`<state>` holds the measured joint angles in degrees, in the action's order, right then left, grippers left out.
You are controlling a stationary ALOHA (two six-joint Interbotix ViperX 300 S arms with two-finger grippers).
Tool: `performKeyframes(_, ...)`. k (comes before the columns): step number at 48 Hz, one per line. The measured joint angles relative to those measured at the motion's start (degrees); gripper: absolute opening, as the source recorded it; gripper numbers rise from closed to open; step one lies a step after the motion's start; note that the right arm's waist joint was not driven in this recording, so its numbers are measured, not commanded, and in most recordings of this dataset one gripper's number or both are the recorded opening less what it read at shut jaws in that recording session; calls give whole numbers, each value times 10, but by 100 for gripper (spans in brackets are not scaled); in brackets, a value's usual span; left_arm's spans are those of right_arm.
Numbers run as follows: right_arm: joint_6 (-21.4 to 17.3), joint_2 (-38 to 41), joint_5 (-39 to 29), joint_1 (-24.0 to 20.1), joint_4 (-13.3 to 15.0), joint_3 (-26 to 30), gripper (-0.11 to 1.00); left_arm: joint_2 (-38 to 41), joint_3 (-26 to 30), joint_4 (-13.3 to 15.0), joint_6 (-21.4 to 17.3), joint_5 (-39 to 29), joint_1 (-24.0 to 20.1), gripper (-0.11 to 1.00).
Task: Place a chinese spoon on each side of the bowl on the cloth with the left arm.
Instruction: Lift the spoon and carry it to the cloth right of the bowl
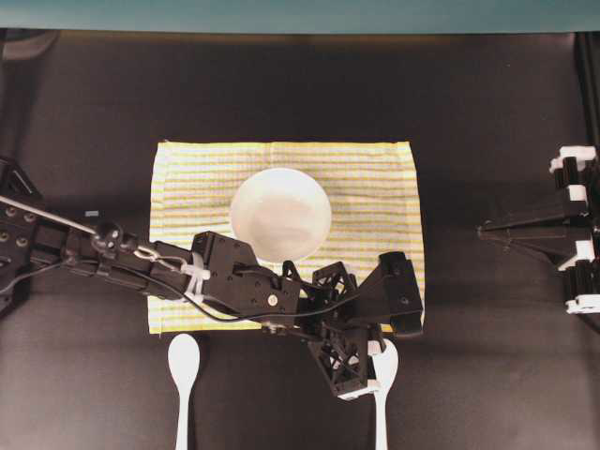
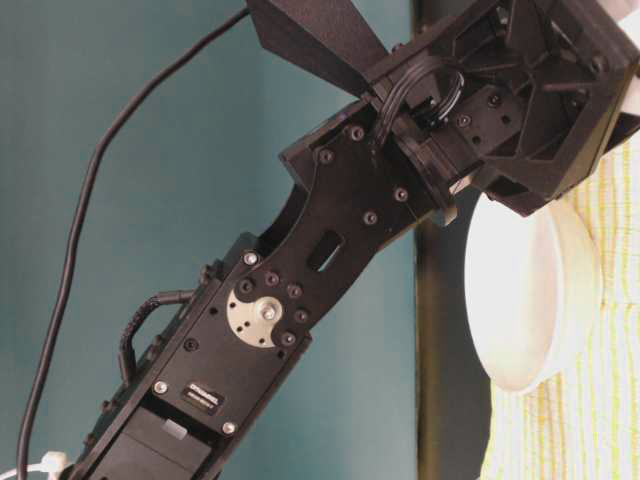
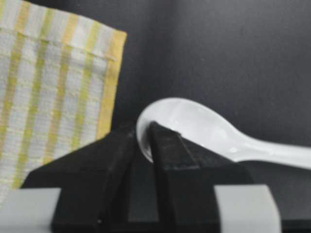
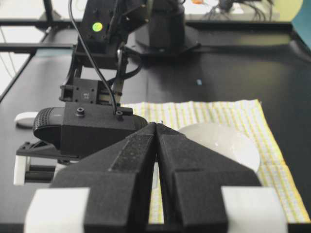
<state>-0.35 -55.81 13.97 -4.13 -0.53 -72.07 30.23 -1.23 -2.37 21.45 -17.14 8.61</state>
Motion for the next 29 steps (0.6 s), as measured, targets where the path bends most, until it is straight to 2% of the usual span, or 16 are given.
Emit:
performKeyframes(12,0,-1,0,0,-1,-1,0,-15,10,0,-4,-21,-8,9)
performKeyframes(21,0,0,1,0,0,-2,0,-67,33,0,-11,-92,-41,6)
performKeyframes(25,0,-1,1,0,-1,-2,0,-91,48,0,-25,-130,-64,6)
performKeyframes(29,0,-2,1,0,0,-2,0,-109,65,0,-57,-169,-87,6)
